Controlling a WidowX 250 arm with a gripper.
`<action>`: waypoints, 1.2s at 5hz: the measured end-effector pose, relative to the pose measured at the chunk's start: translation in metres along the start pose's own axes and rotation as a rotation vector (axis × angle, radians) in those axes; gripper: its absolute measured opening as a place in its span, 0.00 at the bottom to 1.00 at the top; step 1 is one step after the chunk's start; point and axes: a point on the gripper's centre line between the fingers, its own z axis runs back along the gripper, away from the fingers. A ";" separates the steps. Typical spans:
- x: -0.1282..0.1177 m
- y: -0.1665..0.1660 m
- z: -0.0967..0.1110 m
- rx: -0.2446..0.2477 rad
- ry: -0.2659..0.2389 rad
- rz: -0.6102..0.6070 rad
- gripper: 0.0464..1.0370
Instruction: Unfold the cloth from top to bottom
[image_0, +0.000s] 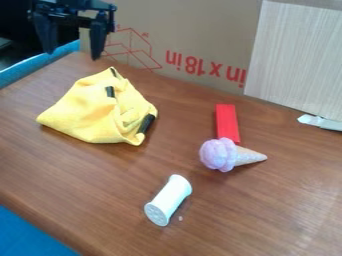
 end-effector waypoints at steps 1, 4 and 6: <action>0.017 -0.010 -0.008 0.003 0.011 0.040 0.96; 0.046 -0.029 -0.048 0.067 0.026 0.112 0.96; 0.051 -0.032 -0.064 0.088 0.016 0.132 0.96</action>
